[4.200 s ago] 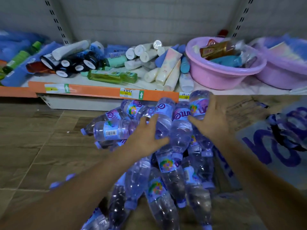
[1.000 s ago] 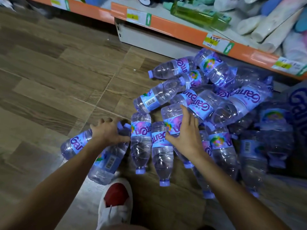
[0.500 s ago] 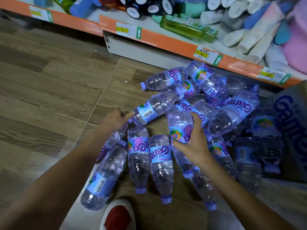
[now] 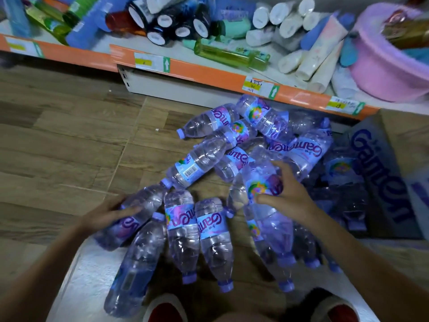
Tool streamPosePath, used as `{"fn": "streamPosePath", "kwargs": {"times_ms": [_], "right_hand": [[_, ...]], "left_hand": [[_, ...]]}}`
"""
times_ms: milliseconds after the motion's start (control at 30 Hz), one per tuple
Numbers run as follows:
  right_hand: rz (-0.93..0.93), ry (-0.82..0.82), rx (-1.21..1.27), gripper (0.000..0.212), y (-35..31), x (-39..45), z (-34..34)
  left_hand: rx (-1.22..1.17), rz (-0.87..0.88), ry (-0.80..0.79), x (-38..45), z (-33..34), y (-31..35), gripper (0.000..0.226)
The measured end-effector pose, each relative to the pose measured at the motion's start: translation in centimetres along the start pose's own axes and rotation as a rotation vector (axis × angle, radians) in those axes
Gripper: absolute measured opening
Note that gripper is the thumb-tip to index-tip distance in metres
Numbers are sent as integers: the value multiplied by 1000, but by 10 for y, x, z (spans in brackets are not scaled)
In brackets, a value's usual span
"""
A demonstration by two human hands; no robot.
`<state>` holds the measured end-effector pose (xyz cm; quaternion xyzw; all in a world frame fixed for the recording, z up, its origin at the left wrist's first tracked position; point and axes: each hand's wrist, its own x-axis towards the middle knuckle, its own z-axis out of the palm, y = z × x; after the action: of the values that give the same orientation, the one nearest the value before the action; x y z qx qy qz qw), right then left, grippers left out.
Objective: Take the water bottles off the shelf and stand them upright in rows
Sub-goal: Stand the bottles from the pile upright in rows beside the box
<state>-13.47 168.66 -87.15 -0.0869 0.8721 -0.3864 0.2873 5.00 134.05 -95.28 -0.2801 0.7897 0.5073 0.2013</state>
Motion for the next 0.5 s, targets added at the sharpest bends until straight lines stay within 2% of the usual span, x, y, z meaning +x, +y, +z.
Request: {"fn": "streamPosePath", "kwargs": {"times_ms": [100, 200, 400, 500], "right_hand": [[-92, -133, -118, 87, -16, 14, 31], [-159, -239, -276, 93, -26, 34, 58], [-264, -143, -594, 105, -23, 45, 87], [-266, -126, -561, 104, -19, 47, 83]], "left_hand": [[115, 23, 99, -1, 15, -1, 74], [203, -91, 231, -2, 23, 0, 76], [175, -140, 360, -21, 41, 11, 91], [393, -160, 328, -33, 49, 15, 117]]}}
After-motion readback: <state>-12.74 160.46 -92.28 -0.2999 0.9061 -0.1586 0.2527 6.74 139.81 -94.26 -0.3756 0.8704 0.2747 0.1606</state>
